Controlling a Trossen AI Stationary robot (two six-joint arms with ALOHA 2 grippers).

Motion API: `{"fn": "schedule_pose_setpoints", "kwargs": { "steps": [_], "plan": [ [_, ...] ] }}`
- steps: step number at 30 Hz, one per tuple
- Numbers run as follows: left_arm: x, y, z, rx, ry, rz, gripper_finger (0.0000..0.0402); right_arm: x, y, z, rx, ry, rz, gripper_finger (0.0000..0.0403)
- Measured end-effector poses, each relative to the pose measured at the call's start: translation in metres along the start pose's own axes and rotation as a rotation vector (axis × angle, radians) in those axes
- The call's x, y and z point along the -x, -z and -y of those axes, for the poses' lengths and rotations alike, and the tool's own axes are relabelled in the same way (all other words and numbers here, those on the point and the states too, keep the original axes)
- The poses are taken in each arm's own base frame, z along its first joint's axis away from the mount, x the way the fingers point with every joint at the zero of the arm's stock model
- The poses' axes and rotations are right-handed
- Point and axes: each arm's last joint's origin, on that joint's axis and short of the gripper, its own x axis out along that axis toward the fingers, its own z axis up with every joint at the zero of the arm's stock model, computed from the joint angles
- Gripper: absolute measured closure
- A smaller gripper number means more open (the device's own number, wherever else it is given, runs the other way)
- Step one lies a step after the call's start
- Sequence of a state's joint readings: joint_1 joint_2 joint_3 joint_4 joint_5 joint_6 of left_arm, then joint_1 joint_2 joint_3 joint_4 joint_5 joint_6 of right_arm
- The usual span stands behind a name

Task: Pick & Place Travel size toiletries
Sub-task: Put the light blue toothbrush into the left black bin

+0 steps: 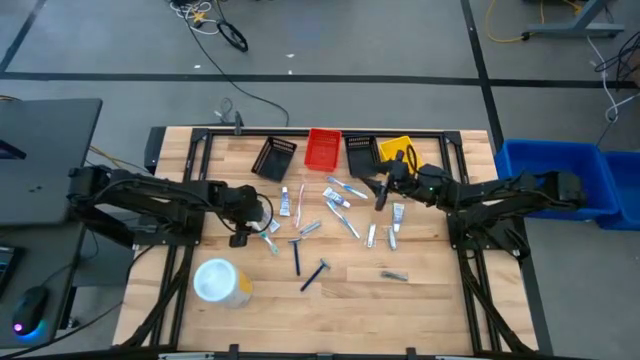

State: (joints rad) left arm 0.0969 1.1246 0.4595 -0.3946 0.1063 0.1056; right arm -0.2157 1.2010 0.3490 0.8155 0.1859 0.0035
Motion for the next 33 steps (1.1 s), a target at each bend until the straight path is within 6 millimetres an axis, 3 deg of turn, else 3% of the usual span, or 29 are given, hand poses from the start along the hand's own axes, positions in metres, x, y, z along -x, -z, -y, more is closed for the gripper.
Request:
{"fn": "schedule_pose_setpoints", "kwargs": {
  "steps": [5,18,21,29,33],
  "plan": [
    [-0.010,0.000,-0.002,-0.069,-0.007,-0.030,0.0219,-0.001,0.001,0.003,0.001,0.097,-0.004,0.0204],
    [-0.028,0.004,-0.003,-0.144,0.029,-0.111,0.0222,-0.001,0.002,0.003,0.023,0.101,-0.016,0.0244],
    [-0.028,0.003,-0.004,-0.145,0.025,-0.110,0.0245,-0.001,0.004,0.003,0.026,0.101,-0.030,0.0240],
    [-0.028,0.003,-0.004,-0.097,0.021,-0.108,0.0360,-0.001,0.005,0.003,0.030,0.101,-0.045,0.0213],
    [-0.027,0.003,-0.003,-0.094,0.029,-0.106,0.0377,-0.001,0.007,0.003,0.034,0.100,-0.061,0.0203]
  ]
}}
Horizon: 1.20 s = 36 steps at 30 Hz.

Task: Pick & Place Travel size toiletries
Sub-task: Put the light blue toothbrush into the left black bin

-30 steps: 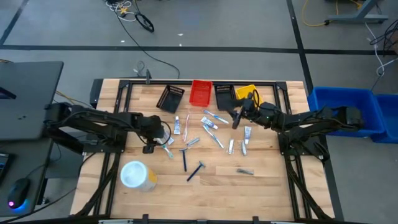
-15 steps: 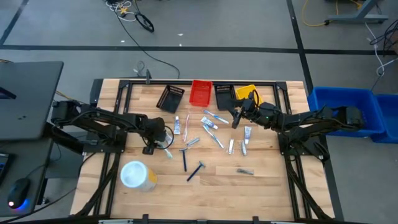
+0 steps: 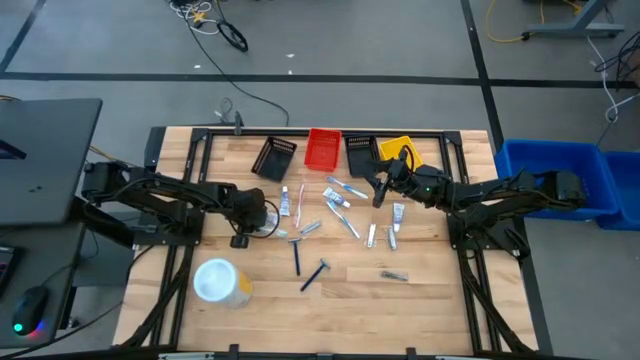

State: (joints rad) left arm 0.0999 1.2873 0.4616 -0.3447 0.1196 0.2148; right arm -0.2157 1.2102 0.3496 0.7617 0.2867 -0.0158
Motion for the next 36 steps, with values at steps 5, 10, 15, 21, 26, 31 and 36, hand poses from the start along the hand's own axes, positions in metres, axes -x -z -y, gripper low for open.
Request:
{"fn": "schedule_pose_setpoints", "kwargs": {
  "steps": [5,10,15,21,26,31,36],
  "plan": [
    [0.009,-0.015,0.002,-0.024,0.001,0.050,0.0369,0.000,0.000,0.000,0.001,0.000,-0.002,0.0195],
    [0.033,-0.042,-0.001,0.013,-0.045,0.156,0.0377,0.000,0.000,0.000,0.000,0.000,-0.001,0.0197],
    [0.059,-0.065,-0.012,0.136,-0.219,0.219,0.0377,0.000,0.000,0.000,0.000,0.000,0.000,0.0211],
    [0.079,-0.079,-0.032,0.318,-0.309,0.310,0.0367,0.000,0.000,0.000,0.000,0.000,-0.002,0.0221],
    [0.084,-0.071,-0.061,0.545,-0.477,0.324,0.0378,0.000,0.000,0.000,0.000,0.000,-0.003,0.0218],
    [0.079,-0.061,-0.096,0.676,-0.569,0.319,0.0377,0.000,0.000,0.000,0.000,0.000,-0.002,0.0207],
    [0.059,-0.054,-0.126,0.719,-0.530,0.298,0.0376,0.000,0.000,0.000,0.000,0.000,-0.002,0.0200]
  ]
}}
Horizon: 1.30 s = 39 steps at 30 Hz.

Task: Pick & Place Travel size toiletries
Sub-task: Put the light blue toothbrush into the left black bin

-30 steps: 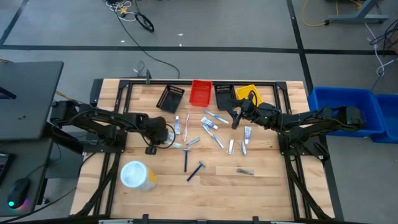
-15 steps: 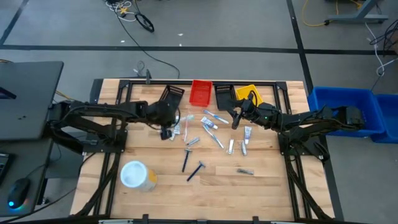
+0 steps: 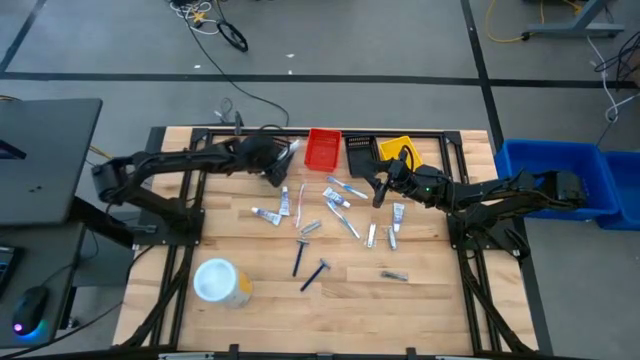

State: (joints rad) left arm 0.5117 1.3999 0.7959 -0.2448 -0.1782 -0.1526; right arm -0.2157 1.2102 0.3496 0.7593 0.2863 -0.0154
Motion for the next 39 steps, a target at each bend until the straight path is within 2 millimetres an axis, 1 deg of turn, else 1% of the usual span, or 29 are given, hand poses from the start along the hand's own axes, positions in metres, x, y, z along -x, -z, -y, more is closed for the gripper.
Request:
{"fn": "schedule_pose_setpoints", "kwargs": {
  "steps": [4,8,11,14,17,21,26,31,35,39],
  "plan": [
    [-0.021,0.004,-0.014,0.036,-0.032,-0.049,0.0377,0.000,0.000,0.000,0.000,0.000,0.000,0.0199],
    [-0.032,0.008,-0.023,0.059,-0.060,-0.093,0.0375,0.000,0.000,0.000,0.000,0.000,0.000,0.0208],
    [-0.035,0.007,-0.025,0.063,-0.068,-0.084,0.0377,0.000,0.000,0.000,0.000,0.000,0.000,0.0217],
    [-0.035,0.003,-0.025,0.074,-0.060,-0.038,0.0377,0.000,0.000,0.000,0.000,0.000,-0.002,0.0225],
    [-0.035,0.001,-0.025,0.093,-0.064,-0.017,0.0371,0.000,0.002,0.000,0.004,0.000,-0.015,0.0230],
    [-0.038,0.003,-0.026,0.063,-0.086,-0.031,0.0362,0.000,0.002,0.000,-0.005,0.000,-0.022,0.0234],
    [-0.044,0.007,-0.025,0.058,-0.088,-0.066,0.0364,0.000,0.002,0.000,-0.005,0.000,-0.022,0.0238],
    [-0.055,0.013,-0.024,0.054,-0.092,-0.108,0.0361,0.000,0.002,0.000,-0.005,0.000,-0.023,0.0228],
    [-0.055,0.014,-0.024,0.080,-0.089,-0.110,0.0347,0.000,0.002,0.000,-0.005,0.000,-0.023,0.0211],
    [-0.054,0.018,-0.024,0.075,-0.075,-0.157,0.0325,0.000,0.002,0.000,-0.005,0.000,-0.023,0.0194]
  ]
}}
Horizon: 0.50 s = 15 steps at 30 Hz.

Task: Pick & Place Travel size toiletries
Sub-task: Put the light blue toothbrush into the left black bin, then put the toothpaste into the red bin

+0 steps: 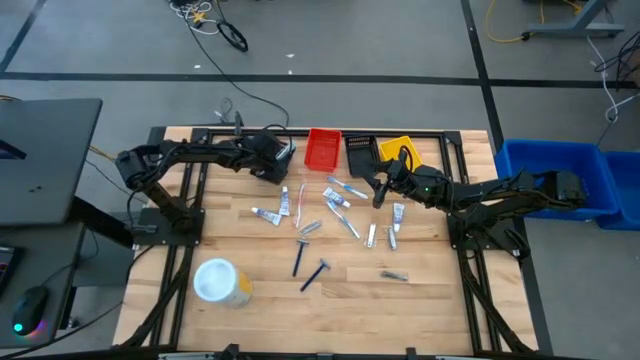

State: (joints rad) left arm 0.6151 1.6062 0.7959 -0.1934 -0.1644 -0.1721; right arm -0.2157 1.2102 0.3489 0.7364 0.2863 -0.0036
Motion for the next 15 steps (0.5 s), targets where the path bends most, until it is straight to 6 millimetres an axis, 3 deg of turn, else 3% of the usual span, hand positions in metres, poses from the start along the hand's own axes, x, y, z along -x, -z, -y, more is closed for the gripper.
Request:
{"fn": "schedule_pose_setpoints", "kwargs": {
  "steps": [9,15],
  "plan": [
    [0.004,0.001,0.001,-0.058,-0.036,-0.005,0.0255,0.000,0.000,0.000,-0.009,0.000,0.000,0.0170],
    [0.030,-0.010,0.008,-0.099,-0.043,0.046,0.0240,0.000,0.000,0.000,-0.022,0.000,0.000,0.0164]
  ]
}}
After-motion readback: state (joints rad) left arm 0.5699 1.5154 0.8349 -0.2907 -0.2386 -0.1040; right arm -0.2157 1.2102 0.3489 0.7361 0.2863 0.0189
